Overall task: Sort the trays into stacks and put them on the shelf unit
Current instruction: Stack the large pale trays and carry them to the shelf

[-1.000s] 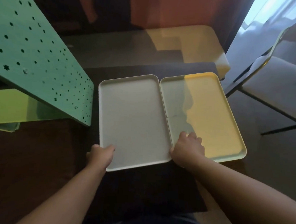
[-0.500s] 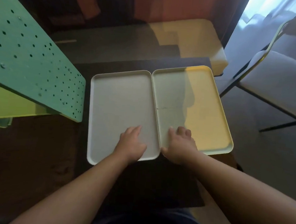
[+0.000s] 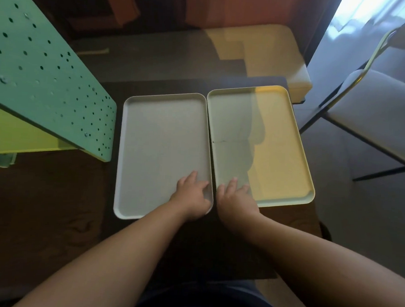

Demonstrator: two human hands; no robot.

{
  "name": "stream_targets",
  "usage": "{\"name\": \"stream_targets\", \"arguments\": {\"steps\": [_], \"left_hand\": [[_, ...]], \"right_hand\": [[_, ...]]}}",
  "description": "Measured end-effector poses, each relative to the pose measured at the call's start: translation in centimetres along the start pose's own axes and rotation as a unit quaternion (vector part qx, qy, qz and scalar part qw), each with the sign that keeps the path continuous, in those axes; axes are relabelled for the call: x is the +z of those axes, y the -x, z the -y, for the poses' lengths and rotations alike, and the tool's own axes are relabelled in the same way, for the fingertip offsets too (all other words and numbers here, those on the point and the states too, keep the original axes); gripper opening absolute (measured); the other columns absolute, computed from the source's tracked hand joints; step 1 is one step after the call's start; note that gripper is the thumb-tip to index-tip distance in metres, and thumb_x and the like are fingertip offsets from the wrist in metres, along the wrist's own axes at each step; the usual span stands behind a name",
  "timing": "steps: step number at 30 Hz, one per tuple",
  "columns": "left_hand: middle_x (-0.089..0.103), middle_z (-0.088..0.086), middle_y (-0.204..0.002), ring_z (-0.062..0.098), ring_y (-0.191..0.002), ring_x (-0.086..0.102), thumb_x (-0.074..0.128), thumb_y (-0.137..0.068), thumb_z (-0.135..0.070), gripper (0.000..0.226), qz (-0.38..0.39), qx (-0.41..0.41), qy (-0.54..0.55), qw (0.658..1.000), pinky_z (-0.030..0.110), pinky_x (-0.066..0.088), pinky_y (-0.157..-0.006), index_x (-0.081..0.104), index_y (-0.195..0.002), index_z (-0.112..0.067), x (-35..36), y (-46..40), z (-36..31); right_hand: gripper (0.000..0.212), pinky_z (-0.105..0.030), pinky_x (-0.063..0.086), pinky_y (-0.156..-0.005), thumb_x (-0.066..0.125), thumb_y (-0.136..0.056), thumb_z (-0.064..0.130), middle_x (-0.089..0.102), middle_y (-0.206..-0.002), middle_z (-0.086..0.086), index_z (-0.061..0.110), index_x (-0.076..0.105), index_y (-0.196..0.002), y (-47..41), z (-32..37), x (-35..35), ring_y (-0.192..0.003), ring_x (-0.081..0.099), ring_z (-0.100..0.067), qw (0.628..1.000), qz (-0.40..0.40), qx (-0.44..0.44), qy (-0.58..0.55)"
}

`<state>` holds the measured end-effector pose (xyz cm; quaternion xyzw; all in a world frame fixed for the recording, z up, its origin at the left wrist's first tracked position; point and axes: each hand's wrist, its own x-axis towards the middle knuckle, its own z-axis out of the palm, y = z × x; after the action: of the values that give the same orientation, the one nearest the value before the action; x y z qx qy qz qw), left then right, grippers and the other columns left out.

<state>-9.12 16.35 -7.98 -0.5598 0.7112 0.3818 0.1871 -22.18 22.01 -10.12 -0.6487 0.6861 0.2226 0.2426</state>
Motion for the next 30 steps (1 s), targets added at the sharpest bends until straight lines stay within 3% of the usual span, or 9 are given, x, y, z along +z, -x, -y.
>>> {"name": "stream_targets", "arguments": {"steps": [3, 5, 7, 10, 13, 17, 21, 26, 30], "left_hand": [[0.046, 0.005, -0.154, 0.026, -0.141, 0.041, 0.056, -0.089, -0.031, 0.058, -0.031, -0.033, 0.174, 0.984, 0.035, 0.032, -0.118, 0.051, -0.146, -0.018, -0.6, -0.6, -0.6], [0.069, 0.005, -0.121, 0.025, -0.110, 0.064, 0.057, -0.089, -0.030, 0.039, -0.031, -0.053, 0.325, 0.944, 0.029, 0.051, -0.094, 0.066, -0.121, -0.011, -1.1, -1.0, -1.1], [0.066, 0.009, -0.086, 0.024, -0.078, 0.061, 0.057, -0.094, -0.023, 0.016, -0.020, -0.070, 0.479, 0.875, 0.027, 0.047, -0.066, 0.063, -0.094, -0.008, -1.9, -0.8, -1.7], [0.064, 0.017, -0.083, 0.025, -0.066, 0.061, 0.056, -0.092, 0.000, 0.009, -0.053, -0.091, 0.568, 0.816, 0.028, 0.047, -0.058, 0.060, -0.099, -0.004, -3.7, -0.3, -1.0], [0.069, 0.021, -0.100, 0.035, -0.082, 0.068, 0.048, -0.090, 0.012, 0.031, -0.098, -0.108, 0.542, 0.828, 0.044, 0.060, -0.070, 0.062, -0.111, -0.006, -5.9, 0.2, 2.9], [0.069, 0.012, -0.103, 0.033, -0.092, 0.068, 0.049, -0.100, 0.000, 0.026, -0.089, -0.142, 0.562, 0.810, 0.044, 0.058, -0.073, 0.058, -0.123, -0.009, -7.7, 1.8, 9.2], [0.067, 0.020, -0.117, 0.038, -0.102, 0.066, 0.049, -0.100, 0.003, 0.032, -0.110, -0.163, 0.550, 0.812, 0.049, 0.056, -0.085, 0.055, -0.131, -0.004, -7.4, 2.9, 13.8], [0.067, 0.013, -0.119, 0.033, -0.104, 0.065, 0.056, -0.089, -0.010, 0.037, -0.155, -0.196, 0.346, 0.904, 0.047, 0.055, -0.094, 0.062, -0.125, -0.013, -5.6, 2.6, 16.5], [0.049, 0.014, -0.131, 0.035, -0.111, 0.058, 0.054, -0.088, -0.015, 0.049, -0.213, -0.208, 0.235, 0.925, 0.040, 0.051, -0.096, 0.054, -0.137, -0.015, -5.2, 2.0, 17.0]], "right_hand": [[0.057, -0.066, 0.036, -0.107, 0.030, -0.104, 0.014, 0.021, -0.154, -0.040, -0.007, 0.011, -0.153, 1.7, 0.7, -1.2, -0.138, 0.027, -0.062, 0.998, -0.036, -0.034, 0.033], [0.057, -0.063, 0.037, -0.108, 0.031, -0.104, 0.011, 0.018, -0.157, -0.034, -0.009, 0.010, -0.153, 3.2, 1.8, -3.2, -0.142, 0.024, -0.056, 0.996, -0.056, -0.060, 0.038], [0.056, -0.054, 0.043, -0.103, 0.031, -0.105, 0.013, 0.019, -0.157, -0.029, -0.008, 0.012, -0.153, 4.3, 3.2, -5.2, -0.138, 0.034, -0.051, 0.995, -0.068, -0.063, 0.033], [0.053, -0.049, 0.050, -0.093, 0.038, -0.101, 0.020, 0.028, -0.155, -0.025, 0.001, 0.028, -0.150, 4.2, 4.3, -6.5, -0.123, 0.051, -0.046, 0.989, -0.069, -0.129, 0.008], [0.042, -0.043, 0.045, -0.103, 0.046, -0.098, 0.028, 0.044, -0.149, -0.005, 0.016, 0.050, -0.138, 3.2, 3.0, -7.2, -0.128, 0.048, -0.029, 0.973, -0.079, -0.174, -0.126], [0.055, -0.043, 0.033, -0.115, 0.050, -0.091, 0.026, 0.037, -0.151, -0.005, 0.016, 0.042, -0.145, 1.1, -0.1, -6.7, -0.138, 0.030, -0.028, 0.960, -0.148, 0.012, -0.238], [0.065, -0.051, 0.037, -0.110, 0.052, -0.094, 0.028, 0.033, -0.152, -0.010, 0.016, 0.029, -0.153, -1.0, 0.6, -6.3, -0.138, 0.033, -0.032, 0.930, -0.082, 0.161, -0.322], [0.039, -0.052, 0.048, -0.099, 0.044, -0.093, 0.027, 0.049, -0.132, -0.013, 0.014, 0.050, -0.129, -2.6, 3.7, -4.7, -0.117, 0.054, -0.034, 0.921, -0.009, 0.187, -0.341], [0.030, -0.050, 0.052, -0.092, 0.047, -0.091, 0.016, 0.052, -0.123, -0.010, 0.014, 0.052, -0.120, -2.8, 5.2, -4.4, -0.107, 0.058, -0.032, 0.929, -0.019, 0.203, -0.310]]}}
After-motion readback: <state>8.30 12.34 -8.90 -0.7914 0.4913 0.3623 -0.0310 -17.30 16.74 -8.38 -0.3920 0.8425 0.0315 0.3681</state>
